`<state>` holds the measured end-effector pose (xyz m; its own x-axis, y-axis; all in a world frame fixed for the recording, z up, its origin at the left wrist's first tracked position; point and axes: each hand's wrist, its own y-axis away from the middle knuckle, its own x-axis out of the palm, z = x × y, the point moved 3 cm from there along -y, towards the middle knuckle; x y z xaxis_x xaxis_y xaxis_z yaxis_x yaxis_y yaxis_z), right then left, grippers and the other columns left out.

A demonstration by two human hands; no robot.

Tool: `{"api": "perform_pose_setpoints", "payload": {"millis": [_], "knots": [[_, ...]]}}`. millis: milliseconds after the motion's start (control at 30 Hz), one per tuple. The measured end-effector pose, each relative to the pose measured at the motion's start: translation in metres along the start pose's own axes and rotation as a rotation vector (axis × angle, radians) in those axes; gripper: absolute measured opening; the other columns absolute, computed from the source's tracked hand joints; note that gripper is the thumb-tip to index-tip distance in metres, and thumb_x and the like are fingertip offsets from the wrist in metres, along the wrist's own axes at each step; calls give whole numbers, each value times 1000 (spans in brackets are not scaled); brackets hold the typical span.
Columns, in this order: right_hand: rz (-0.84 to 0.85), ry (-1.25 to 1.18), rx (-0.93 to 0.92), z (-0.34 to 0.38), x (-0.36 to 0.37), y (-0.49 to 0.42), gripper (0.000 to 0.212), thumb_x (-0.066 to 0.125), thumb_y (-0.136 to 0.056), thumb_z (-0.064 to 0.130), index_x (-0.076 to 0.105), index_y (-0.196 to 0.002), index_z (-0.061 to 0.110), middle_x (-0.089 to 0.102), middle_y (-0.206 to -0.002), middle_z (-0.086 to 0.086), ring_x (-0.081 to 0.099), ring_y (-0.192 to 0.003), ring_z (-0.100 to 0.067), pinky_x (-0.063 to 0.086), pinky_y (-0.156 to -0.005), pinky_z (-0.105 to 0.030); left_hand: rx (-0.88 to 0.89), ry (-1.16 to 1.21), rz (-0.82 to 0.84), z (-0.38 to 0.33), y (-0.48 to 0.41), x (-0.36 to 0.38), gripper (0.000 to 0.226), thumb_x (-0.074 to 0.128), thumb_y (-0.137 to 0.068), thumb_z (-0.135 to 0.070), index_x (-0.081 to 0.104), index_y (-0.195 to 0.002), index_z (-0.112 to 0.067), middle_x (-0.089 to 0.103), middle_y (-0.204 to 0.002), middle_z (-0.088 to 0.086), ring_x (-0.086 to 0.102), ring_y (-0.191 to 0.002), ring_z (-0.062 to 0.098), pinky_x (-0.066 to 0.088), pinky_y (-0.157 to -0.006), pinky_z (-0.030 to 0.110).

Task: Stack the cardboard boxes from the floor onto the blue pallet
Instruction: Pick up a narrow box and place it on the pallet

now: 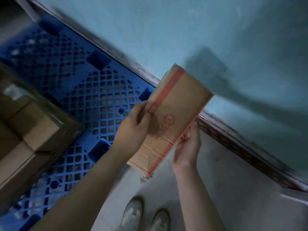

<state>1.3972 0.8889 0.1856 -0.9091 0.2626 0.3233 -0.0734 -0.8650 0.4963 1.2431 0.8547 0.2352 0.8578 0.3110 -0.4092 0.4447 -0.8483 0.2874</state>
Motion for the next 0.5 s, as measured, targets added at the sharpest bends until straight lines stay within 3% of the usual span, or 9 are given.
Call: {"api": "perform_pose_setpoints", "payload": {"millis": [133,300,500], "knots": [[274,87,41,3,73,29,31,55,-89,37,65,-114,21,77,-93,8,73,-83,-4,55,-60,-19,-79,136,-149,7,14,-66,39,42,-101,-30,46,-139,-38,58,-125,-18,55,-112,3,40,-75,13],[496,388,12,-14,136,71,48,50,-88,35,58,-135,34,69,-124,15,65,-110,0,50,-83,-27,-134,220,-311,30,34,-146,42,43,-101,-30,43,-143,-35,60,-129,-15,55,-115,3,43,-83,17],[674,460,80,-56,206,125,56,54,-90,17,49,-145,28,64,-134,5,66,-110,-4,56,-75,-17,-213,268,-487,74,61,-227,40,43,-101,-34,46,-141,-32,61,-117,-16,58,-107,4,43,-79,19]]}}
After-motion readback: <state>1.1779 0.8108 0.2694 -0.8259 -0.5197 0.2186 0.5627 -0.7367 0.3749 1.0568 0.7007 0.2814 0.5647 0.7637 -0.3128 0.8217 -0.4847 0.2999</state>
